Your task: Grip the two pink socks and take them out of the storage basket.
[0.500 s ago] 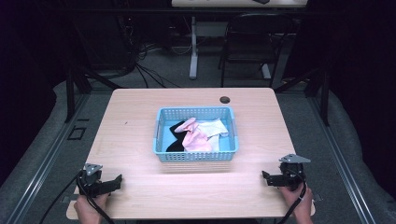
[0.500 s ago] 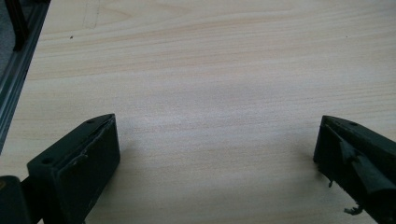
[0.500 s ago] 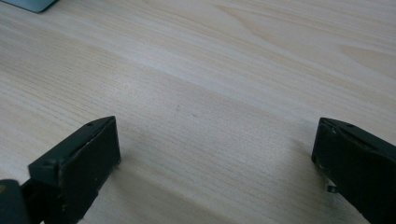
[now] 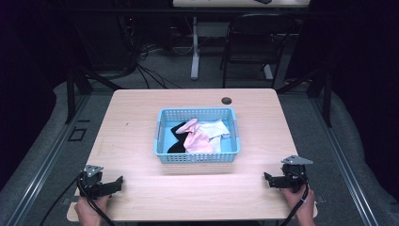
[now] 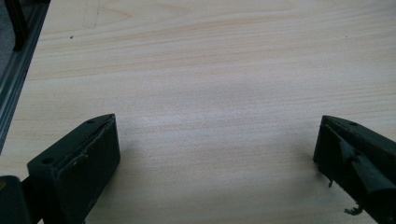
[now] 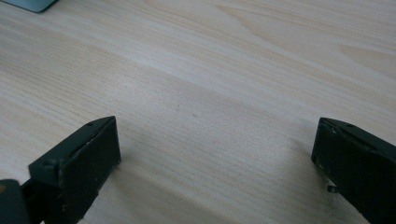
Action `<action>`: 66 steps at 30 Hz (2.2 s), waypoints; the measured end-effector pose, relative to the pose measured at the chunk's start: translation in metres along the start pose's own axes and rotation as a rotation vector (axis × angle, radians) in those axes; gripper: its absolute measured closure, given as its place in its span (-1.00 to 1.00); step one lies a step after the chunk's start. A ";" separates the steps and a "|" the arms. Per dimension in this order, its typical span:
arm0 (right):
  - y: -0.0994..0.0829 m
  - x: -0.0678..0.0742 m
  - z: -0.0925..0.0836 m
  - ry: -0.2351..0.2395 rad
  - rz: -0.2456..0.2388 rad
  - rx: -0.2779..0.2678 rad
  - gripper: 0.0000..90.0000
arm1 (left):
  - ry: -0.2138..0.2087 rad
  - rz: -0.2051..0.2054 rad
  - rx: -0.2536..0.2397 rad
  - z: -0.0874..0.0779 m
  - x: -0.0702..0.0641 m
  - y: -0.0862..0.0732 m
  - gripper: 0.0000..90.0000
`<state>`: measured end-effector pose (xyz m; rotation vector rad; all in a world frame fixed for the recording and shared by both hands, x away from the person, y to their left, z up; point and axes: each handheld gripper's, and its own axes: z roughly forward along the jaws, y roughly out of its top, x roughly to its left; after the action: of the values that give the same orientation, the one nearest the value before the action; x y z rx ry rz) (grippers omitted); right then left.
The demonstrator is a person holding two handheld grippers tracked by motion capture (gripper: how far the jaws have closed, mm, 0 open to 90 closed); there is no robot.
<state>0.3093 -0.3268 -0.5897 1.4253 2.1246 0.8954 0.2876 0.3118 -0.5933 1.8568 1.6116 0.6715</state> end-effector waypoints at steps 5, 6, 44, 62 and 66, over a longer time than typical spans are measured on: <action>0.000 0.000 0.000 0.000 -0.001 0.001 -0.99 | 0.000 0.000 0.001 0.000 0.000 0.000 -0.99; 0.000 0.000 0.000 0.000 0.000 0.000 -0.99 | 0.001 0.001 -0.001 0.000 0.000 0.000 -0.99; 0.001 -0.002 0.000 0.016 -0.014 0.003 -0.99 | -0.119 0.188 -0.002 -0.071 -0.039 0.089 -1.00; 0.001 -0.002 0.000 0.020 -0.022 0.008 -1.00 | -0.187 0.360 0.051 -0.057 -0.093 0.169 -1.00; 0.001 -0.002 0.001 0.018 -0.021 0.006 -1.00 | -0.218 0.396 0.072 -0.047 -0.112 0.188 -1.00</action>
<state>0.3109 -0.3281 -0.5895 1.4009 2.1534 0.8978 0.3692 0.1869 -0.4264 2.2445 1.1544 0.5530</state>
